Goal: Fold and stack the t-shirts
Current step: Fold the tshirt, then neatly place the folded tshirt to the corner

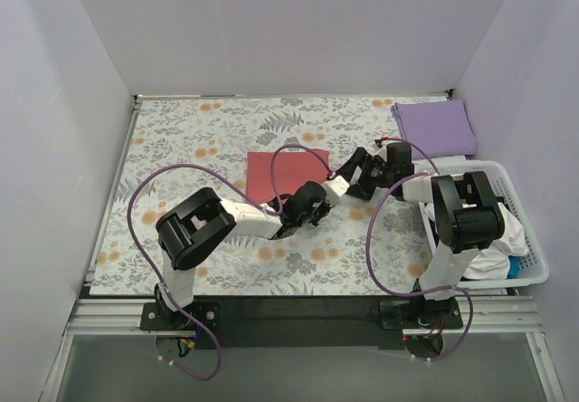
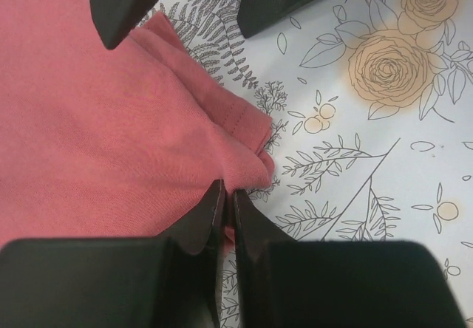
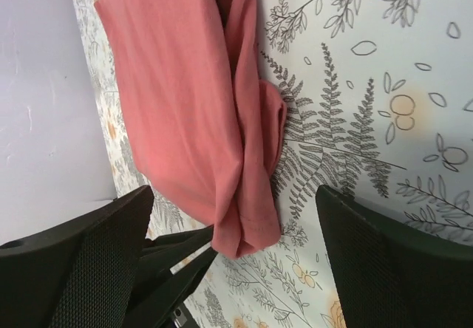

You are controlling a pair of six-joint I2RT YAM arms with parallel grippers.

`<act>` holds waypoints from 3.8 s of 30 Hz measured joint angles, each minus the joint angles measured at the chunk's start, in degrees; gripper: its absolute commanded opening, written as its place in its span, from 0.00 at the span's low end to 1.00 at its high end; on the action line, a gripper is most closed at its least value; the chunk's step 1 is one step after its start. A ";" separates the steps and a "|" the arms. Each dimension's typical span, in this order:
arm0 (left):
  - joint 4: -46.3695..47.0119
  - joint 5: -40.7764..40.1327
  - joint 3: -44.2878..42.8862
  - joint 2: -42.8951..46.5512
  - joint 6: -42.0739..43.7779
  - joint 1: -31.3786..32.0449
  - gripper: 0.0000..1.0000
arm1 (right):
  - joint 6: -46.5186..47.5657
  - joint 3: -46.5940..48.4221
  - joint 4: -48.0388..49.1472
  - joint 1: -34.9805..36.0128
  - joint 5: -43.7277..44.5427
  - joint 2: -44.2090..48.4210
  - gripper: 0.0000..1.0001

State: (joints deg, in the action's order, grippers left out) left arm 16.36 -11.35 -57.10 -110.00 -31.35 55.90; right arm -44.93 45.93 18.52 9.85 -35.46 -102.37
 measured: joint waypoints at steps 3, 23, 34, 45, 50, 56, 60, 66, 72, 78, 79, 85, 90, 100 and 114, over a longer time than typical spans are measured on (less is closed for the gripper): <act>0.33 0.33 0.72 0.61 -0.44 0.00 0.00 | -1.51 0.00 1.62 0.70 0.46 -0.33 0.98; -0.07 0.90 1.95 5.97 -2.14 0.11 0.00 | -6.03 3.06 7.06 5.95 0.22 -5.33 0.93; -0.28 1.77 1.88 5.97 -2.93 0.11 0.09 | -5.31 7.13 6.75 8.22 -0.74 -9.42 0.65; -0.72 2.99 1.88 6.38 -7.72 0.26 0.64 | 1.99 8.83 1.44 8.83 0.59 -11.17 0.01; -4.11 1.68 1.86 10.58 -12.07 -0.09 0.85 | 12.15 17.25 -10.32 8.92 2.71 -11.72 0.01; -14.73 -0.31 0.04 19.80 -21.11 -5.40 0.89 | 24.68 28.39 -24.83 8.46 8.70 -12.07 0.01; -24.79 -1.73 -2.67 23.52 -26.91 -14.91 0.90 | 32.89 38.53 -34.69 7.26 13.81 -14.36 0.01; -32.59 -6.82 4.04 29.24 -30.95 -26.88 0.93 | 46.36 51.76 -45.55 3.87 24.76 -18.14 0.01; -38.38 -11.28 12.13 33.92 -35.12 -27.47 0.98 | 57.18 57.13 -49.79 -0.07 36.79 -19.21 0.01; -39.85 -16.20 13.86 34.49 -37.24 -27.45 0.98 | 67.28 62.45 -51.43 -1.36 49.22 -21.20 0.01; -39.87 -16.76 13.75 34.14 -37.35 -27.45 0.98 | 68.61 63.19 -51.41 -1.31 50.66 -21.51 0.01; -40.24 -18.23 13.11 30.34 -37.86 -27.43 0.98 | 73.50 64.98 -51.10 -1.33 56.70 -21.88 0.01; -40.37 -19.30 12.96 29.20 -38.16 -27.43 0.98 | 75.58 64.96 -50.47 -1.38 61.22 -21.88 0.01; -41.11 -19.58 12.07 26.99 -38.53 -27.43 0.98 | 76.89 64.78 -47.50 -2.03 68.06 -21.88 0.01; -41.42 -19.54 11.91 26.82 -38.56 -27.43 0.98 | 78.25 61.92 -42.42 -2.21 72.43 -21.70 0.01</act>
State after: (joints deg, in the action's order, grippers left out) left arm -25.06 -30.89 -45.19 -83.18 -69.91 28.47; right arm 33.32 107.85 -23.90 7.64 36.97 -124.07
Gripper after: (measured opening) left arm 0.982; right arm 0.099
